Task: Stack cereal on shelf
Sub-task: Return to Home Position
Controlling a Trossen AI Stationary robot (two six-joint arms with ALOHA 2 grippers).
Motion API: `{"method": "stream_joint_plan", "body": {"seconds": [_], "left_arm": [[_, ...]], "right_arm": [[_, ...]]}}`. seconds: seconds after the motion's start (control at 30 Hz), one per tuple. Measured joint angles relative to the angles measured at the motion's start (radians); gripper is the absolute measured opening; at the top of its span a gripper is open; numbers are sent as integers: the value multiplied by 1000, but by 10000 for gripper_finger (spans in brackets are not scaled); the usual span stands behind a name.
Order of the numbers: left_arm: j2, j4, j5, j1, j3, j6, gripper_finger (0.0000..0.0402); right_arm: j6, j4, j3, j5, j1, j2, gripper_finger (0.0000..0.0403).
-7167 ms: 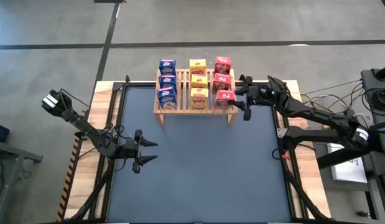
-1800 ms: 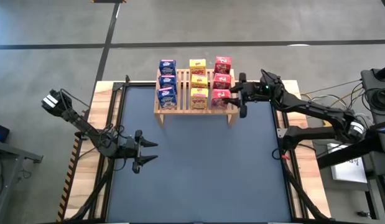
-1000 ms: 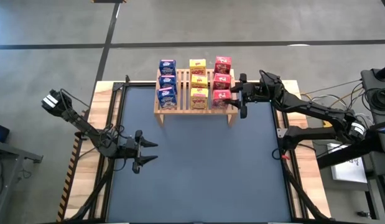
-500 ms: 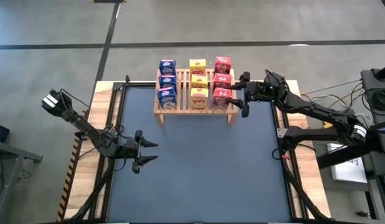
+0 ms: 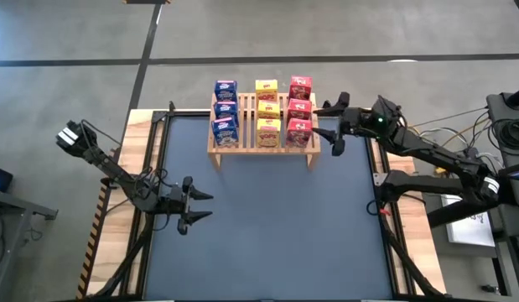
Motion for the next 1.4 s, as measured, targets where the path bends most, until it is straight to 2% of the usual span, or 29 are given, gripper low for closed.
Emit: {"method": "stream_joint_plan", "body": {"seconds": [0.13,0.27,0.33,0.43,0.53,0.6,0.7,0.83,0.93,1.03,1.17,1.27,1.4], "left_arm": [[-45,-4,0,0,0,46,240],[-160,-19,-6,0,16,165,240],[-238,-86,-20,0,37,211,240],[-373,-363,-65,0,107,216,240],[-511,-835,-119,2,251,94,235],[-564,-1094,-148,5,352,-1,222],[-614,-1264,-167,5,441,-25,181],[-663,-1238,-166,5,437,76,88],[-705,-1245,-159,5,390,85,18],[-772,-1243,-159,5,327,78,16],[-881,-1162,-106,4,258,114,8],[-962,-1088,-121,6,195,136,2],[-947,-915,-99,11,116,189,1]], "right_arm": [[23,-1,0,-3,1,-67,244],[51,-42,0,-33,1,-149,221],[65,-86,0,-35,1,-188,202],[72,-177,-1,-35,1,-237,167],[69,-265,-5,-35,1,-287,126],[67,-288,-14,-34,6,-320,97],[67,-286,-54,-35,25,-362,56],[67,-259,-147,-35,63,-401,19],[97,-158,-245,-34,93,-436,10],[123,-87,-342,-27,115,-476,9],[150,2,-439,-27,119,-535,9],[155,34,-493,-26,119,-577,9],[172,39,-557,-25,119,-623,9]]}}
